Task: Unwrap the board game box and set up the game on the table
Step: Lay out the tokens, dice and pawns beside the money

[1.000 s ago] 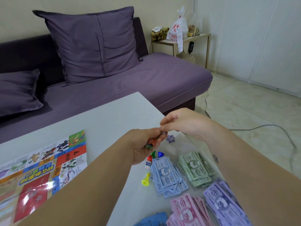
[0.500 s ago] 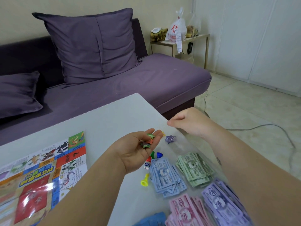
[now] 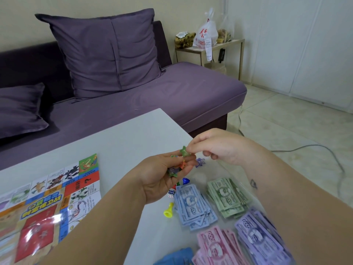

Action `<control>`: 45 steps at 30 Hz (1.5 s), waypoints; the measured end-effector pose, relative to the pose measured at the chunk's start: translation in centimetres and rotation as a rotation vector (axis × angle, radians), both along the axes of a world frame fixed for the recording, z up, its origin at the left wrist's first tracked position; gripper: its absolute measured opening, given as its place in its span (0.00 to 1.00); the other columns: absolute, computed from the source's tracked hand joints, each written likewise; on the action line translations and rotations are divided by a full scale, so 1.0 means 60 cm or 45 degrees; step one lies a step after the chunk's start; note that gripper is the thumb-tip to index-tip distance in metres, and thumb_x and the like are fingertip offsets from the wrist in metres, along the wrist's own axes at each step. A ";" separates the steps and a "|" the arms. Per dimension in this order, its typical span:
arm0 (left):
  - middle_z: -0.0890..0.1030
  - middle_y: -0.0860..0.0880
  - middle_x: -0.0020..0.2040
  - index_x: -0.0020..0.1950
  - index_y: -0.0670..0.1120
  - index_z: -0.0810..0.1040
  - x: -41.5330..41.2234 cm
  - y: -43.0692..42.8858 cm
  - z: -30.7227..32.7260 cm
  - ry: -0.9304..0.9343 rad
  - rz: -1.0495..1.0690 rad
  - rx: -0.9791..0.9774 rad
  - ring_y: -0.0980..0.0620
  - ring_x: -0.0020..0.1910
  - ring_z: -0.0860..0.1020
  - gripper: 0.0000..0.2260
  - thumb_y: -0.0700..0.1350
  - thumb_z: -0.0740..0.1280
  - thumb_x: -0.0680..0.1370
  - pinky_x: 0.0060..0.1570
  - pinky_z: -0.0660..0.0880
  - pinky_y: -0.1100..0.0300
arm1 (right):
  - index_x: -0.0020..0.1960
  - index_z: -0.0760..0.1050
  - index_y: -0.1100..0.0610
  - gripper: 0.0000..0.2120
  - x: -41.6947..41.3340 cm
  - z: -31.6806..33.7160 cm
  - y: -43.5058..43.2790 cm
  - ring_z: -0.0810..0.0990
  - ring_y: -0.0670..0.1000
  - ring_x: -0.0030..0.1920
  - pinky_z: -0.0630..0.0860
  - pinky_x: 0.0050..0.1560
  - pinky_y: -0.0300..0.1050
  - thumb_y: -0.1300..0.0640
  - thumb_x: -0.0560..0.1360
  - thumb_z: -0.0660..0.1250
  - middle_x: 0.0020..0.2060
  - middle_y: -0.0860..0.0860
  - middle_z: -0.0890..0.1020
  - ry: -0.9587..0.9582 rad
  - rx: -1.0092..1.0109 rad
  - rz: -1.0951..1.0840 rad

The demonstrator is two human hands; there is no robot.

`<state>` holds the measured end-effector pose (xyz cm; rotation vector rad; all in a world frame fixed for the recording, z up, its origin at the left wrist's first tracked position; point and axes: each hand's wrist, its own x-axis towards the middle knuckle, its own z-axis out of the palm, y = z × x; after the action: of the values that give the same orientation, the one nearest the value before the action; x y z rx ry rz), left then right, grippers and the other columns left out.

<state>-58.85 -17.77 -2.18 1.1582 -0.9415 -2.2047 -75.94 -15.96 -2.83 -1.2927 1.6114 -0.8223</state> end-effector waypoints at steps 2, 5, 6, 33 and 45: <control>0.84 0.39 0.49 0.56 0.36 0.77 0.002 -0.005 -0.001 -0.018 0.075 -0.002 0.48 0.42 0.84 0.10 0.32 0.59 0.79 0.41 0.81 0.60 | 0.41 0.82 0.54 0.03 -0.018 0.003 0.005 0.65 0.47 0.33 0.59 0.34 0.40 0.55 0.71 0.71 0.23 0.42 0.77 -0.031 -0.001 -0.075; 0.84 0.41 0.45 0.53 0.36 0.77 0.001 -0.014 -0.001 -0.073 0.171 -0.051 0.49 0.40 0.83 0.07 0.33 0.60 0.79 0.36 0.81 0.62 | 0.36 0.83 0.49 0.02 -0.040 -0.001 0.012 0.76 0.46 0.37 0.71 0.40 0.40 0.53 0.67 0.75 0.31 0.41 0.82 0.317 0.076 -0.001; 0.84 0.41 0.44 0.53 0.36 0.78 -0.001 -0.017 -0.001 -0.100 0.190 -0.071 0.50 0.40 0.83 0.07 0.34 0.61 0.79 0.35 0.81 0.63 | 0.35 0.83 0.47 0.02 -0.042 -0.005 0.014 0.79 0.45 0.42 0.74 0.47 0.41 0.52 0.66 0.76 0.34 0.42 0.84 0.431 0.116 0.048; 0.81 0.41 0.37 0.45 0.37 0.77 -0.016 -0.043 -0.016 -0.066 0.417 0.081 0.52 0.29 0.80 0.05 0.37 0.64 0.78 0.26 0.78 0.65 | 0.65 0.71 0.36 0.23 0.017 -0.025 -0.015 0.69 0.55 0.59 0.59 0.51 0.49 0.60 0.79 0.56 0.60 0.50 0.69 1.201 -0.064 0.244; 0.80 0.41 0.39 0.45 0.35 0.77 -0.024 -0.077 -0.031 -0.031 0.299 0.022 0.53 0.33 0.79 0.05 0.33 0.61 0.78 0.29 0.77 0.66 | 0.50 0.83 0.58 0.10 0.042 0.006 -0.081 0.74 0.48 0.41 0.69 0.37 0.36 0.54 0.73 0.70 0.38 0.51 0.81 0.441 -0.093 0.021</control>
<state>-60.30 -22.38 -4.03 1.2382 -0.7554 -2.0189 -73.40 -20.82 -2.46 -1.5640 1.8495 -0.6789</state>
